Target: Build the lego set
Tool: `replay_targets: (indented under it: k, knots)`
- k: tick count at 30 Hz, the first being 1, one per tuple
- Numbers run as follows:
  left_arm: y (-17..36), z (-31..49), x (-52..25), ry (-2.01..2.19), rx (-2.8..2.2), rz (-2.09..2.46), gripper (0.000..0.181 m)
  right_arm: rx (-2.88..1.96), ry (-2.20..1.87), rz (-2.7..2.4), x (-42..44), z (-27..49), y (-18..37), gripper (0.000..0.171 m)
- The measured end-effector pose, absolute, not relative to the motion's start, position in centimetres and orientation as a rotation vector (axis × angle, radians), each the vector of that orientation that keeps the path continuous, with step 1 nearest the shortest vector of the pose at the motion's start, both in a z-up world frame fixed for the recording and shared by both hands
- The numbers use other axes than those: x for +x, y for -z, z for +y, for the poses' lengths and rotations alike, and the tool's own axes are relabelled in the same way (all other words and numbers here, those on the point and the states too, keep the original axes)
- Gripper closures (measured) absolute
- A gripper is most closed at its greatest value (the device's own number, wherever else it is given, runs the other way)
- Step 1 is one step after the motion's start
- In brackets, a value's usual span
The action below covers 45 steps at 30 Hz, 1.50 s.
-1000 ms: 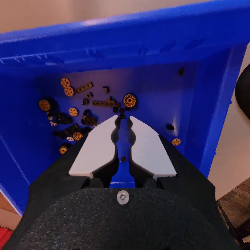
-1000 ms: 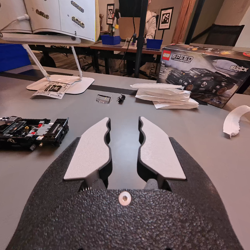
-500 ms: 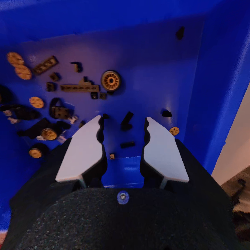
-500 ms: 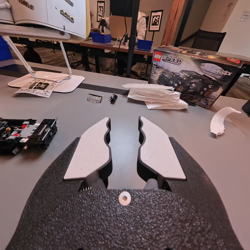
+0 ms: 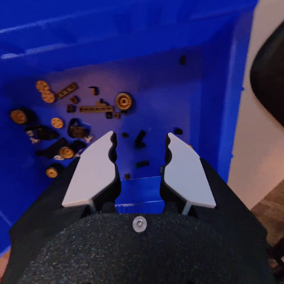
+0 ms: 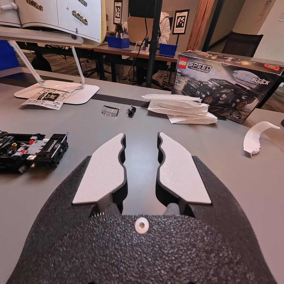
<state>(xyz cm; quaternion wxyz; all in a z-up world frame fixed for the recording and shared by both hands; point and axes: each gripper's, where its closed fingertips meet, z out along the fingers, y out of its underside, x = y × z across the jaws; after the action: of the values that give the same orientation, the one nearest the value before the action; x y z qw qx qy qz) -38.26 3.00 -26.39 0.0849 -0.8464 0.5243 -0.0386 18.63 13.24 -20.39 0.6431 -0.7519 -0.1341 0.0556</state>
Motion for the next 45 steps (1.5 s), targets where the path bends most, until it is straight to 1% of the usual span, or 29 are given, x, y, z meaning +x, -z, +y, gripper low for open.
replay_targets:
  k: [1, 3, 6, 7, 10, 14, 22, 25, 27, 30, 33, 36, 39, 45]
  knots:
    - [26.7, 2.1, -38.0, 0.137, -2.524, 1.599, 0.121, -1.713, -0.131, -0.308, 18.6, 13.2, 20.4, 0.132]
    - [27.1, 0.6, -37.6, 0.208, -2.529, 1.633, 0.127, -1.71, -0.139, -0.31, 18.5, 13.2, 20.3, 0.132]
    - [27.8, -1.1, -37.1, 0.299, -2.581, 1.643, 0.128, -1.704, -0.151, -0.309, 18.5, 13.1, 20.2, 0.132]
    - [28.0, -1.5, -36.9, 0.308, -2.573, 1.665, 0.131, -1.703, -0.153, -0.308, 18.5, 13.1, 20.2, 0.132]
    - [28.3, -2.2, -36.1, 0.323, -2.559, 1.715, 0.151, -1.697, -0.159, -0.306, 18.5, 12.9, 20.0, 0.132]
    - [29.3, -2.5, -36.8, 0.22, -2.612, 1.773, 0.155, -1.692, -0.165, -0.309, 18.4, 12.8, 19.9, 0.132]
    - [29.7, -2.2, -36.3, 0.213, -2.599, 1.78, 0.168, -1.685, -0.18, -0.297, 18.6, 12.7, 19.7, 0.132]
    - [29.0, -1.8, -36.5, 0.185, -2.584, 1.77, 0.168, -1.686, -0.182, -0.296, 18.6, 12.7, 19.7, 0.132]
    - [26.6, -0.5, -35.2, 0.309, -2.474, 1.633, 0.169, -1.684, -0.184, -0.295, 18.6, 12.7, 19.7, 0.132]
    - [19.8, 1.4, -31.7, 0.655, -2.139, 1.32, 0.169, -1.678, -0.188, -0.29, 18.6, 12.6, 19.5, 0.132]
    - [12.9, 1.1, -29.4, 1.012, -1.77, 1.082, 0.169, -1.674, -0.194, -0.29, 18.6, 12.6, 19.4, 0.132]
    - [7.4, -0.1, -28.5, 1.273, -1.451, 0.904, 0.17, -1.669, -0.196, -0.294, 18.5, 12.5, 19.3, 0.132]
    - [4.9, -1.0, -27.9, 1.412, -1.238, 0.799, 0.17, -1.661, -0.201, -0.292, 18.5, 12.4, 19.1, 0.132]
    - [4.2, -1.8, -26.0, 1.562, -1.074, 0.758, 0.17, -1.653, -0.21, -0.288, 18.6, 12.1, 18.9, 0.132]
